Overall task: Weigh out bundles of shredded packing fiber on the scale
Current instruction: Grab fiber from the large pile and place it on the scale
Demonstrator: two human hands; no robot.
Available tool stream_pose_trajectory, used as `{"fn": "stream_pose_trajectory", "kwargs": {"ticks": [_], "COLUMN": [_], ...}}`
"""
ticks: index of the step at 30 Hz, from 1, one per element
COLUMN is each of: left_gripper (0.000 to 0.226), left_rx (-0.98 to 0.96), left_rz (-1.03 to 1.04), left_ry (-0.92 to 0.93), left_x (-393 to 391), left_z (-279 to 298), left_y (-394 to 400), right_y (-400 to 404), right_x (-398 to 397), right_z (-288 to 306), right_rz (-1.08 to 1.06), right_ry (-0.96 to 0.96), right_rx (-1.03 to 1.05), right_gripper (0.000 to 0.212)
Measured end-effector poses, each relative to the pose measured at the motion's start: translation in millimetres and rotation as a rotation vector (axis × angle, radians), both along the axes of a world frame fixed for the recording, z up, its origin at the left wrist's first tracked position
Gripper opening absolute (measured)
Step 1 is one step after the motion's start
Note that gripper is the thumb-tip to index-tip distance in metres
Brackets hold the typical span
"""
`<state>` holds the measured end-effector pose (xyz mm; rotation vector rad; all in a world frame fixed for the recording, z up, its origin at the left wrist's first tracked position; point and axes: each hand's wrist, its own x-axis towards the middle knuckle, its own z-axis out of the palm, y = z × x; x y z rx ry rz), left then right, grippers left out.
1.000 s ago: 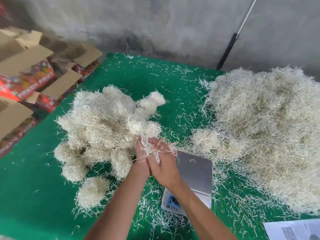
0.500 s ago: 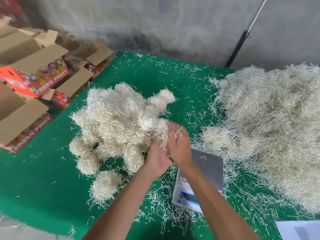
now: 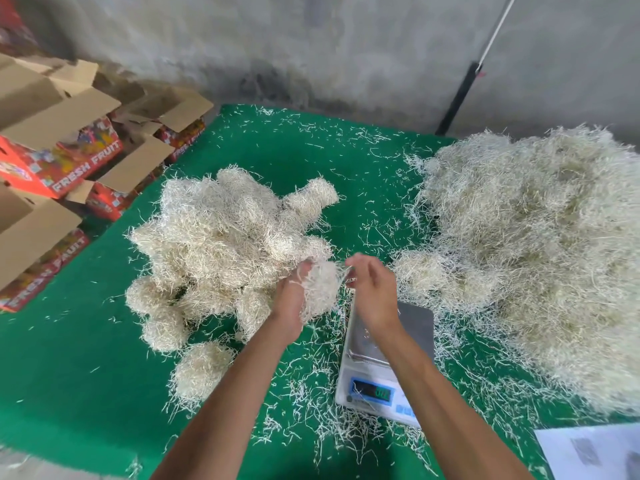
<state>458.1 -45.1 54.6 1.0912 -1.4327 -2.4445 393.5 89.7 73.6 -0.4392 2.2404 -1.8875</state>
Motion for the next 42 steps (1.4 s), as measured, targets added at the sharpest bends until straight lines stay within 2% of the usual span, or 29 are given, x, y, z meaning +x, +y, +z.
{"fn": "stream_pose_trajectory", "kwargs": {"ticks": [2, 5, 7, 10, 12, 15, 17, 19, 22, 24, 26, 28, 30, 32, 33, 35, 37, 38, 40, 42], "left_gripper": [0.078, 0.090, 0.083, 0.077, 0.067, 0.066, 0.066, 0.063, 0.059, 0.049, 0.052, 0.043, 0.029, 0.039, 0.041, 0.034, 0.029, 0.023, 0.029, 0.055], "left_rx": [0.035, 0.087, 0.062, 0.030, 0.103, 0.361, 0.501, 0.556, 0.706, 0.663, 0.564, 0.438, 0.345, 0.316, 0.307, 0.326, 0.390, 0.390, 0.390, 0.427], "left_rz": [0.022, -0.001, -0.071, -0.153, -0.166, -0.121, -0.122, -0.133, 0.089, 0.143, 0.054, 0.022, 0.086, 0.099, 0.064, 0.047, -0.024, -0.081, -0.131, -0.005], "left_ry": [-0.020, 0.029, 0.045, 0.046, 0.084, 0.127, 0.115, 0.108, 0.138, 0.128, 0.048, 0.021, 0.019, 0.021, 0.029, 0.024, 0.046, 0.038, -0.001, 0.006], "left_x": [3.3, 2.6, -0.7, -5.7, -8.7, -10.8, -11.0, -9.0, -11.8, -12.0, -10.8, -9.7, -8.7, -7.9, -6.3, -4.7, -1.8, -2.7, -7.8, -3.4], "left_z": [-6.4, -9.2, -9.6, -5.4, -5.5, 0.3, 5.0, 9.7, 8.2, 4.4, 1.9, 4.4, 9.9, 1.0, -2.8, -6.9, -7.3, -5.6, -0.8, -6.9], "left_y": [0.9, 9.4, 22.7, 37.8, 41.7, 55.1, 63.4, 65.0, 63.1, 65.8, 64.9, 46.6, 24.0, 12.0, 13.9, 16.9, 12.1, 6.4, -8.5, -18.8], "right_y": [12.5, 25.8, 29.5, 35.0, 41.0, 35.4, 29.0, 25.8, 9.1, -3.4, -4.5, 2.5, 0.8, -12.1, -20.3, -36.4, -40.2, -40.3, -47.7, -77.2], "right_x": [-6.3, -3.7, 1.6, -3.2, -6.9, 6.9, 10.6, 10.9, 16.1, 17.9, 4.7, -6.7, 8.3, 36.9, 43.5, 34.3, 12.8, 2.3, -17.4, -32.9], "right_z": [2.0, -1.6, -8.8, -16.1, -19.5, -24.7, -27.1, -26.6, -25.2, -27.0, -27.2, -31.5, -40.2, -49.8, -52.0, -43.3, -37.5, -36.0, -36.1, -27.3], "right_rz": [0.002, 0.194, 0.258, 0.205, 0.205, 0.316, 0.221, 0.065, 0.142, 0.199, 0.158, 0.138, 0.267, 0.410, 0.412, 0.331, 0.264, 0.263, 0.313, 0.396], "right_ry": [-0.078, -0.035, -0.040, 0.006, -0.032, -0.016, 0.128, 0.257, 0.397, 0.390, 0.354, 0.427, 0.422, 0.313, 0.294, 0.288, 0.312, 0.318, 0.364, 0.439], "right_rx": [-0.032, 0.061, 0.102, 0.164, 0.201, 0.245, 0.240, 0.164, 0.127, 0.179, 0.208, 0.288, 0.318, 0.281, 0.250, 0.154, 0.120, 0.151, 0.372, 0.651], "right_gripper": [0.023, 0.028, 0.044, 0.055, 0.059, 0.068, 0.062, 0.046, 0.036, 0.038, 0.036, 0.044, 0.055, 0.060, 0.056, 0.049, 0.052, 0.054, 0.051, 0.047]}}
